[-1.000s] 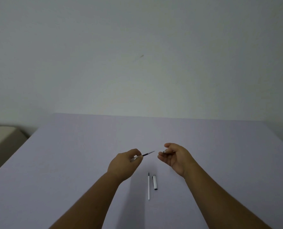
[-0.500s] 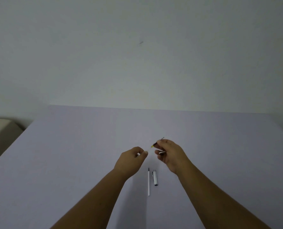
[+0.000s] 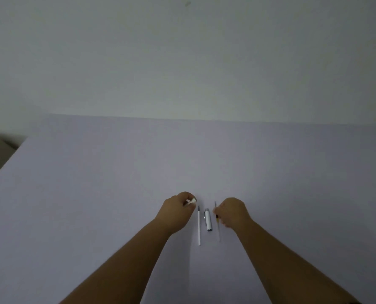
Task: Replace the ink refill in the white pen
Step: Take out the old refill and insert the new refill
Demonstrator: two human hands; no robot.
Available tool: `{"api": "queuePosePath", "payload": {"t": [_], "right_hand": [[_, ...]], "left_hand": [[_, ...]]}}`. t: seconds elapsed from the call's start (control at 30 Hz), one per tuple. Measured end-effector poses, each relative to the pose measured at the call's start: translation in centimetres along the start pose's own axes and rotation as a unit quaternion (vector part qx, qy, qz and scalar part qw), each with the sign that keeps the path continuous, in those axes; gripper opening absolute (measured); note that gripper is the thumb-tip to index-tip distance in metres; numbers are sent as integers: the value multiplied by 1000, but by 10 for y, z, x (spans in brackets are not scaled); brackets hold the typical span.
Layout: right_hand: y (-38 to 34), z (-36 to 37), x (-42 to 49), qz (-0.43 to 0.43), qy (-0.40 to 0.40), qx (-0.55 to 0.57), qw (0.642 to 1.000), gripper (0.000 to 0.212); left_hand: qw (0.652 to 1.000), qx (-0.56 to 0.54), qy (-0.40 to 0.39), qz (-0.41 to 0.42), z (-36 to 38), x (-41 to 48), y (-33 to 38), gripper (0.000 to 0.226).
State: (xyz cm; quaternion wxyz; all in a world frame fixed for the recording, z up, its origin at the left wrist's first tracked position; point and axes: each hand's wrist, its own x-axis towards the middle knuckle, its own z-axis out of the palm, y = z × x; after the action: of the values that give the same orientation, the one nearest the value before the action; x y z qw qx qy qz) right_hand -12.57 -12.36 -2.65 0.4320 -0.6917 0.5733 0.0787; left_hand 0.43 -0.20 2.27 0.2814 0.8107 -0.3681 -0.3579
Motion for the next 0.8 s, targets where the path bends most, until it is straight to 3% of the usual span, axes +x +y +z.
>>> {"api": "queuePosePath", "payload": {"t": [0.37,0.8], "right_hand": [[2,2,-2,-19,50,-45,998,36],[-3,2,-6,-34,75,-55,995,34]], "left_hand": [[1000,-6,-16,-15,3,4,-11,21],[1000,-7,-2,-18,-2,3,-18,20]]}}
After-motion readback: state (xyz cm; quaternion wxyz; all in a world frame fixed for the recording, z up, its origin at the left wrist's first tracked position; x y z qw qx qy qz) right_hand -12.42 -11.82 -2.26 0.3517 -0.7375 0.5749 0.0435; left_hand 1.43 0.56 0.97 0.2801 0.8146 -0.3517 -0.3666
